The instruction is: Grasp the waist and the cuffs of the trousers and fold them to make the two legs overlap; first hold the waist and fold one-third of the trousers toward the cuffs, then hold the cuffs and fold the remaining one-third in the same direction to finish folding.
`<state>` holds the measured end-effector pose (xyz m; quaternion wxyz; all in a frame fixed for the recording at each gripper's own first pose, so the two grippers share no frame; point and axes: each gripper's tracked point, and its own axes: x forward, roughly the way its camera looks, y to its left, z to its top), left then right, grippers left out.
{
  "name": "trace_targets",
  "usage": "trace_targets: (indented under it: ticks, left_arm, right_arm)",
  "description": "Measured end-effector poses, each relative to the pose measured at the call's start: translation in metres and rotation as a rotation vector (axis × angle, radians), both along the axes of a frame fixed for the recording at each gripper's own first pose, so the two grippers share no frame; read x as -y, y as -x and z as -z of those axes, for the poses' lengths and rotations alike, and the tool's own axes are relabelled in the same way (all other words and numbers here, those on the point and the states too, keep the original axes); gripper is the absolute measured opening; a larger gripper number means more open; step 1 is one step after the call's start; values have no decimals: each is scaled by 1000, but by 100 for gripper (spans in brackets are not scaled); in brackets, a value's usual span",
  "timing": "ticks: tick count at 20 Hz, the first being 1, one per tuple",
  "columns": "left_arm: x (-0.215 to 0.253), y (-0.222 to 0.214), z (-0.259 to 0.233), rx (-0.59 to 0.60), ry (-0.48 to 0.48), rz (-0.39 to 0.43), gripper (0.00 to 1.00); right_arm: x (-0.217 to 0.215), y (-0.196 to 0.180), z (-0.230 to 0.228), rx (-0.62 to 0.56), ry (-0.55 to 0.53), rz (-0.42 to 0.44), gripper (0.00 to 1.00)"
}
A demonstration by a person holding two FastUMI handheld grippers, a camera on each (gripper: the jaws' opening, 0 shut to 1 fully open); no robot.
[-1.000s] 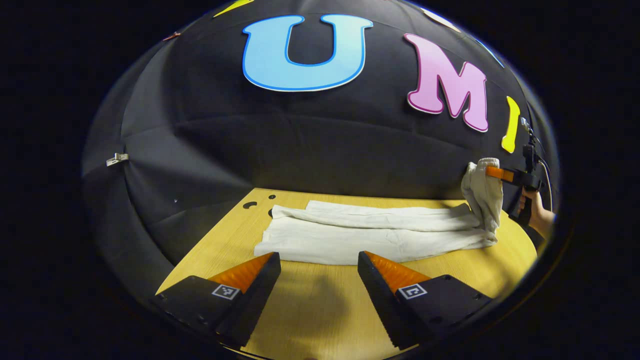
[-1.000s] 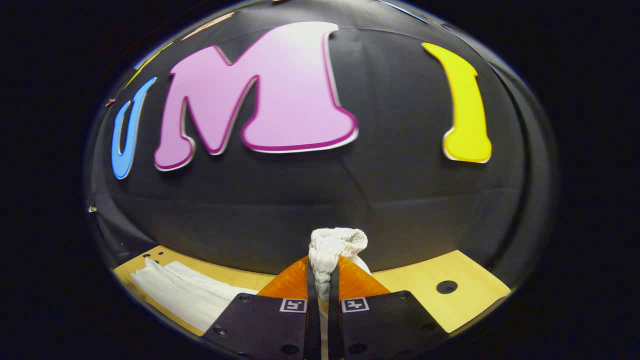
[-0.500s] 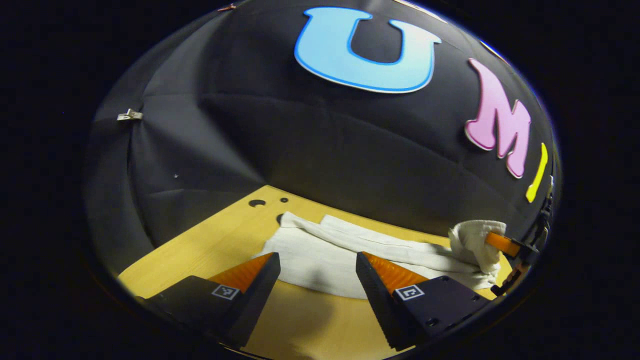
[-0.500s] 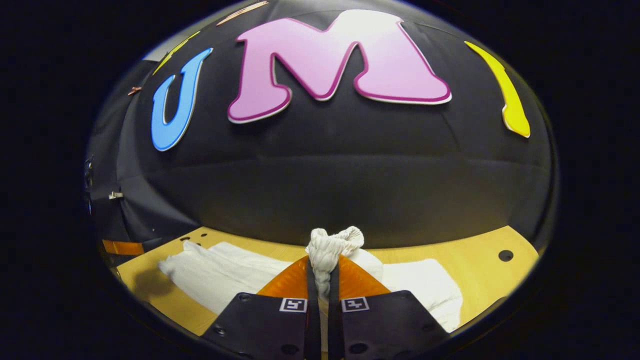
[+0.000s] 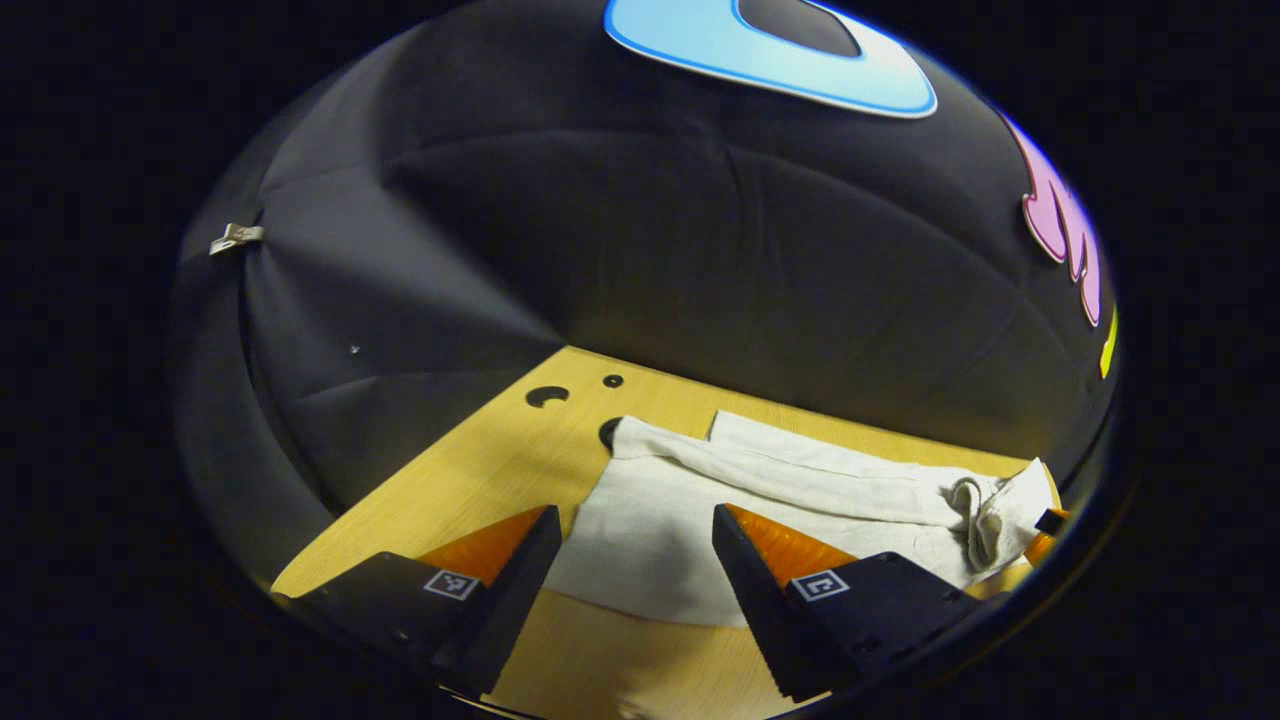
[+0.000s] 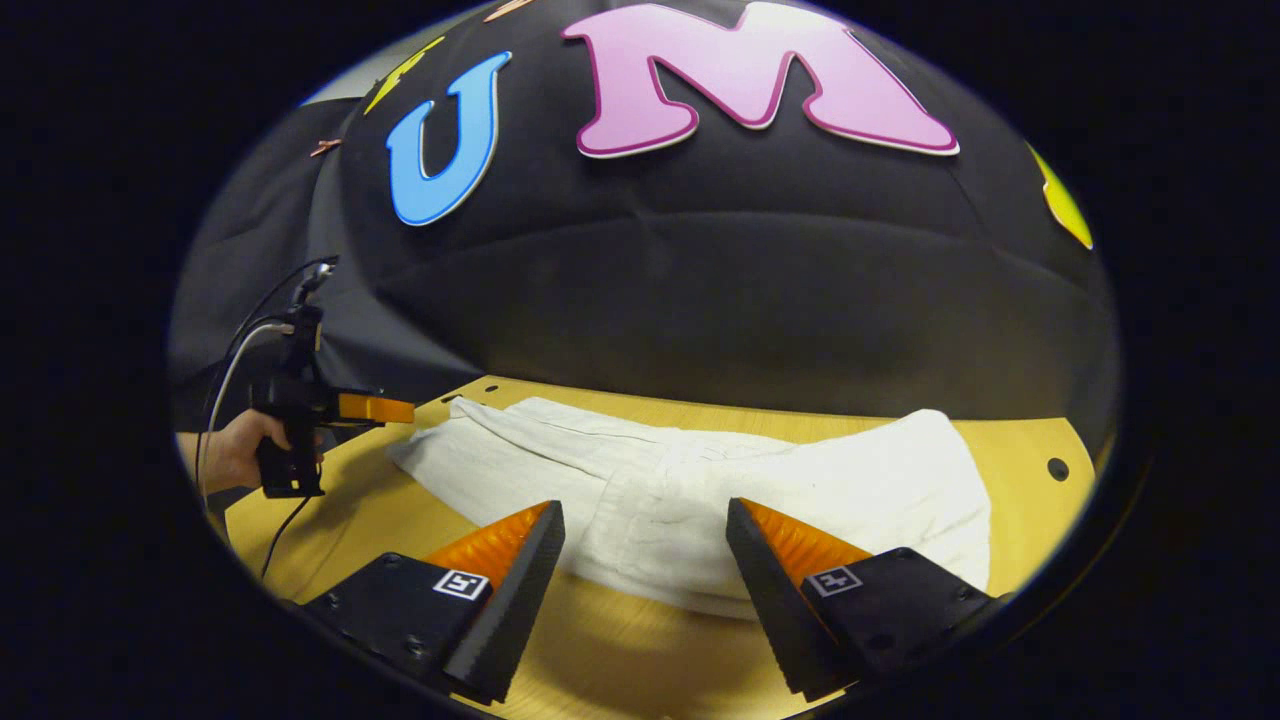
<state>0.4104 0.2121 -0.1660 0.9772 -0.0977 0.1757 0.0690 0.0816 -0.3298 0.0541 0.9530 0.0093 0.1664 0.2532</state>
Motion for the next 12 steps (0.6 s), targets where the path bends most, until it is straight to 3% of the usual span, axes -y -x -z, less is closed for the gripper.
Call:
trace_targets:
  ticks: [4,8,10,12]
  left_arm:
    - [8,-12,12,-67,-95,19,97]
    - [16,-17,36,-161,-91,26,97]
    - [18,-21,50,-198,-87,42,97]
    - [21,-21,52,-227,-142,86,100]
  right_arm:
    - [26,39,0,-12,2,37,98]
    - [66,83,17,-63,44,63,99]
    - [94,104,31,-89,106,86,99]
    - [124,116,34,-77,192,145,99]
